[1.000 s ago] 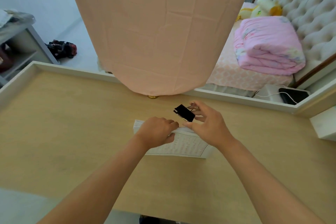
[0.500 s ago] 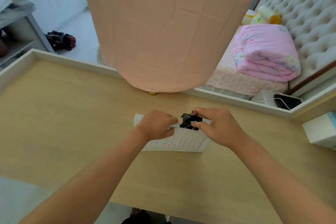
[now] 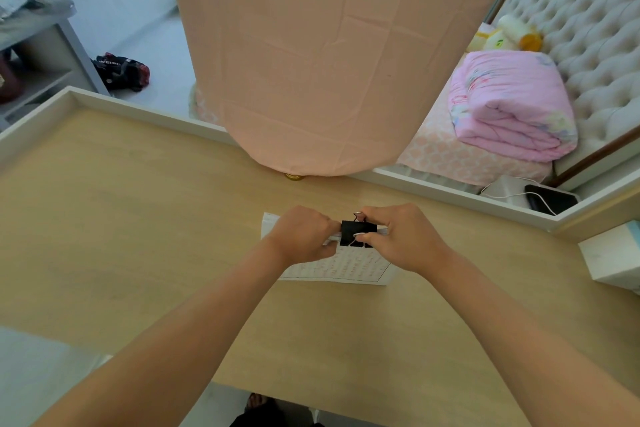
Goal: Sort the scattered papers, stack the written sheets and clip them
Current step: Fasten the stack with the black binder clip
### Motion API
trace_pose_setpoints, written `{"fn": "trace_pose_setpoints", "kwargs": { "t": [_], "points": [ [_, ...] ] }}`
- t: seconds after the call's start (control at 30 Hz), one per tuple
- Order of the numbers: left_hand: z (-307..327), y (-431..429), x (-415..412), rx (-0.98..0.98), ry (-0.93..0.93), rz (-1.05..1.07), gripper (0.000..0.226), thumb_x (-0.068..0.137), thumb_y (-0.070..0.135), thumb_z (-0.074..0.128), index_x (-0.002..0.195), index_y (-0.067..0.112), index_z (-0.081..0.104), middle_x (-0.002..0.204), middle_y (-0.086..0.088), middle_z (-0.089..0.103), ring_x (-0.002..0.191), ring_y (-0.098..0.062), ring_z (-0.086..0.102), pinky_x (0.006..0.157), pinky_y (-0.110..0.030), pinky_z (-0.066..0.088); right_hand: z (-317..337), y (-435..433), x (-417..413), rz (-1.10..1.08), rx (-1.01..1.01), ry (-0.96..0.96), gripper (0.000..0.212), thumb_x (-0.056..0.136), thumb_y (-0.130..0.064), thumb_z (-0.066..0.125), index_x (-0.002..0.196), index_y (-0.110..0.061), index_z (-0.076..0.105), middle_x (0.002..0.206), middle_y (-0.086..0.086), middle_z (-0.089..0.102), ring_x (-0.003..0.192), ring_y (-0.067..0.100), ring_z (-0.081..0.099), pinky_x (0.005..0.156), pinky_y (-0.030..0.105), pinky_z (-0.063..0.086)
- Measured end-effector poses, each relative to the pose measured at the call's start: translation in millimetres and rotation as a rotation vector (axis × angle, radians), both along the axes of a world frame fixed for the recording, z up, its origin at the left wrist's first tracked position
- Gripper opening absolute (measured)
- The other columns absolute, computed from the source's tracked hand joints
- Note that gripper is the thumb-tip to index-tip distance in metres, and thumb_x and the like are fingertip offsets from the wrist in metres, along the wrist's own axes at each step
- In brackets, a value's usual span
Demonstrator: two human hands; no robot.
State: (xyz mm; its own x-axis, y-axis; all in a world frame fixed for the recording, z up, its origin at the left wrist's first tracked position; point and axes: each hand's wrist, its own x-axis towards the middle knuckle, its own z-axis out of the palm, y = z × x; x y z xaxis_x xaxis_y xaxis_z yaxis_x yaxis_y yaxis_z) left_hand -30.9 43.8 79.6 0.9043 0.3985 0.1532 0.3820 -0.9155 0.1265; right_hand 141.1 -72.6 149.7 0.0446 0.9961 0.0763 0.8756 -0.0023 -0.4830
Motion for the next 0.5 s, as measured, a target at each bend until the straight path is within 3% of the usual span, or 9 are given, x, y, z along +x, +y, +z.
{"fn": "trace_pose_setpoints", "kwargs": {
  "t": [0.13,0.2,0.3,0.43,0.5],
  "points": [
    [-1.8,-1.0,-1.0,0.018,-0.001,-0.013,0.014,0.079,0.028,0.060,0.074,0.015,0.062,0.054,0.002,0.058,0.042,-0.020,0.038,0.044,-0.022,0.015,-10.6,-0.4,5.7,-0.017,-0.072,0.124,0.019,0.078,-0.019,0.079,0.090,-0.026,0.066,0.091,-0.012,0.074,0.089,0.006,0.070,0.085,0.033,0.054],
    [-3.1,0.2,-2.2,0.020,0.006,-0.013,0.014,0.077,0.027,0.062,0.072,0.015,0.062,0.052,0.003,0.057,0.040,-0.019,0.036,0.043,-0.021,0.012,-12.2,-0.5,9.6,0.001,-0.137,0.136,0.034,0.078,-0.022,0.080,0.106,-0.031,0.064,0.104,-0.014,0.072,0.105,-0.001,0.066,0.096,0.025,0.048],
    [-3.1,1.4,1.6,0.061,0.019,0.001,0.014,0.074,0.027,0.067,0.070,0.015,0.064,0.049,0.004,0.055,0.037,-0.019,0.040,0.043,-0.020,0.016,-14.8,-0.5,12.5,-0.007,-0.189,0.136,0.056,0.078,-0.027,0.080,0.128,-0.029,0.057,0.115,-0.017,0.066,0.108,-0.005,0.060,0.097,0.015,0.038],
    [1.2,-2.7,4.2,0.035,0.096,0.165,0.027,0.093,0.039,0.050,0.089,0.014,0.059,0.074,0.001,0.064,0.059,-0.021,0.051,0.053,-0.029,0.031,-18.3,2.0,14.3,-0.029,-0.198,0.210,0.060,0.077,-0.025,0.080,0.131,-0.029,0.054,0.119,-0.018,0.063,0.113,-0.004,0.058,0.100,0.017,0.041],
    [3.0,-0.2,0.1,0.010,0.090,0.144,0.028,0.094,0.041,0.048,0.101,0.016,0.058,0.082,0.002,0.065,0.068,-0.021,0.057,0.056,-0.029,0.034,-17.8,4.7,15.3,-0.023,-0.190,0.200,0.059,0.077,-0.024,0.081,0.131,-0.026,0.055,0.122,-0.017,0.063,0.116,-0.002,0.058,0.103,0.020,0.041]
  ]
}}
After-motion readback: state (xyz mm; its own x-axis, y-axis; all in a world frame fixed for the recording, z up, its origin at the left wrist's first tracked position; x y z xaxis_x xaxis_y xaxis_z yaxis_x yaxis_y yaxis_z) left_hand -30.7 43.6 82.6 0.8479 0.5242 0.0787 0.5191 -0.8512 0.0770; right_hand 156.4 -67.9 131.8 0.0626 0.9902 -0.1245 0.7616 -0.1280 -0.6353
